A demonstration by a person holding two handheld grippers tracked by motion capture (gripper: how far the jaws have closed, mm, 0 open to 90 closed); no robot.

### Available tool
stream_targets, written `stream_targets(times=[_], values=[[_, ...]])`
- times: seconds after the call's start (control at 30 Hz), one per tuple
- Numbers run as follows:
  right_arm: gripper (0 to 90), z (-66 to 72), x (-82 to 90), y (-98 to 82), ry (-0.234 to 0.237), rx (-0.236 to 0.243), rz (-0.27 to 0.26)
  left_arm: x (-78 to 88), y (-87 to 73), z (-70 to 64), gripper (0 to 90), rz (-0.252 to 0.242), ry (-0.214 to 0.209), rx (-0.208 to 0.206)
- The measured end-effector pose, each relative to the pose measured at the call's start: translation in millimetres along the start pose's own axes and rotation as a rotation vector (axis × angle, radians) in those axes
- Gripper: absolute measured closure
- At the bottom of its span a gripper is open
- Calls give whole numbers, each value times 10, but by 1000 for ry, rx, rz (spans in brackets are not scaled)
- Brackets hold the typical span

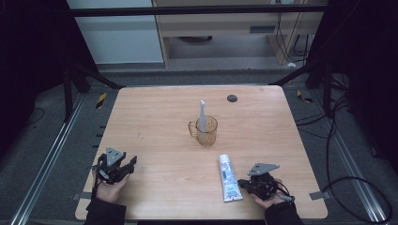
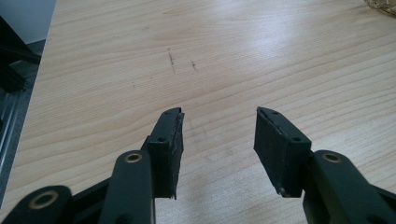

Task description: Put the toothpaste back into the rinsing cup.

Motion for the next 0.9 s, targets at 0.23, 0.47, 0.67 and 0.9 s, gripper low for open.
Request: stream_targets(times=[0.23,0.47,0.67,0.9], values=[[895,-84,79,135,-34,-3,-55,-9,0,0,511,2,1,1],[889,-79,43,413,-40,17,-97,-19,0,3,511,7,3,-4],[886,-84,-37,621,-40,18,-119,-19,1,8,512,7,4,-3],[886,-111,-153,868,-35,10,-149,-19,1,11,511,6,5,-4]])
Point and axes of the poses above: each handheld gripper's, and its own axes: x roughly backward along the jaws, y roughly out of its top, z roughly to its left, the point moved 8 cm from there along -x, roughly forward along the jaws, and after that the axes turned 6 degrees about z, right-handed, at the moved point
